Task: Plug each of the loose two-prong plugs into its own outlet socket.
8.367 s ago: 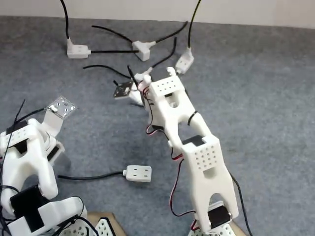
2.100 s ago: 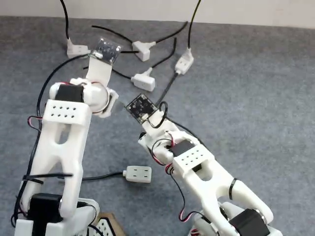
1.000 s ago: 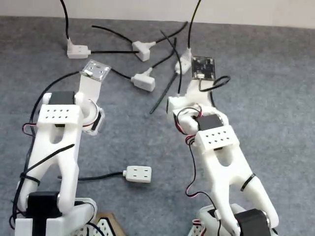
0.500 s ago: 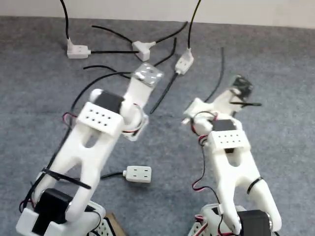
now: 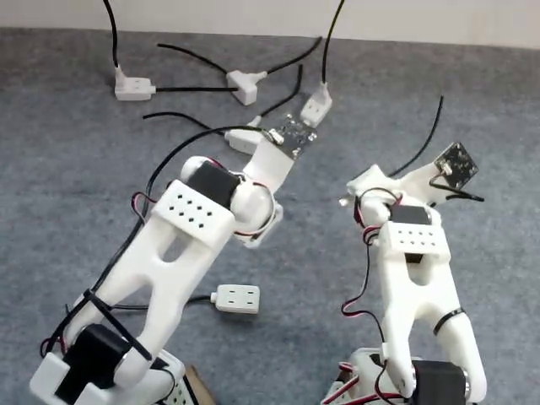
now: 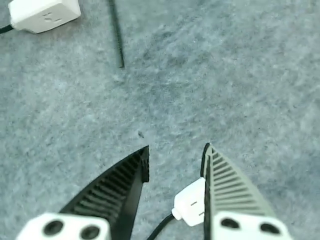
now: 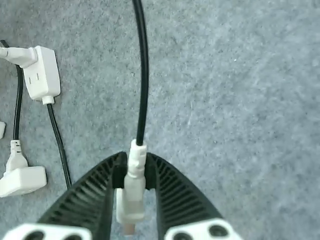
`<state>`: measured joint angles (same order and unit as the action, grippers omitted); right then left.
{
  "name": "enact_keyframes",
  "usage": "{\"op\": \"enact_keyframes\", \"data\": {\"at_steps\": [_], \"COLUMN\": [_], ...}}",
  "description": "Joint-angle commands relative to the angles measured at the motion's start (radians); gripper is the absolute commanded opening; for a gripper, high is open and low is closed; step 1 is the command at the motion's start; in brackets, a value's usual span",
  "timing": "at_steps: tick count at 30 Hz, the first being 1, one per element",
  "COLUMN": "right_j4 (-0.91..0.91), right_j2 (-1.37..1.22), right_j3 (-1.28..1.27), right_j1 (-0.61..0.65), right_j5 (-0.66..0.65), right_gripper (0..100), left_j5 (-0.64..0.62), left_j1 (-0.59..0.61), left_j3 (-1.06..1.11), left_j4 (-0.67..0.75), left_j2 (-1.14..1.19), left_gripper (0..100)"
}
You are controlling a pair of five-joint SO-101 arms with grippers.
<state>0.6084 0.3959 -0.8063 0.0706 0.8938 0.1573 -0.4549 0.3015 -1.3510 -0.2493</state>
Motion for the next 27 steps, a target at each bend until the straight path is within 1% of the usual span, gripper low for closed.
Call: {"op": "enact_keyframes", "data": {"at_steps": [1,3,7,9,12,16,20,27], "right_j4": [0.004,0.004,0.004,0.004,0.004,0.031,0.073,0.119], "right_j2": [0.024,0.024,0.024,0.024,0.024,0.024,0.024,0.024], "right_j3": [0.019,0.019,0.021,0.021,0.021,0.021,0.021,0.021], "right_j1": [0.016,0.03,0.036,0.041,0.044,0.062,0.097,0.139], "right_j5": [0.015,0.015,0.014,0.012,0.011,0.011,0.011,0.011], "right_gripper": [0.5,0.5,0.5,0.5,0.5,0.5,0.5,0.5], "left_j5": [-0.002,0.023,0.032,0.032,0.034,0.035,0.075,0.1], "left_j1": [-0.053,-0.082,-0.102,-0.11,-0.101,-0.084,-0.025,0.036], "left_j3": [-0.059,-0.061,0.018,0.059,0.07,0.007,-0.085,-0.111], "left_j4": [0.011,0.029,0.239,0.341,0.443,0.46,0.454,0.459], "left_j2": [-0.004,-0.004,0.012,0.045,0.102,0.162,0.194,0.22], "left_gripper": [19,22,36,42,43,42,42,42]}}
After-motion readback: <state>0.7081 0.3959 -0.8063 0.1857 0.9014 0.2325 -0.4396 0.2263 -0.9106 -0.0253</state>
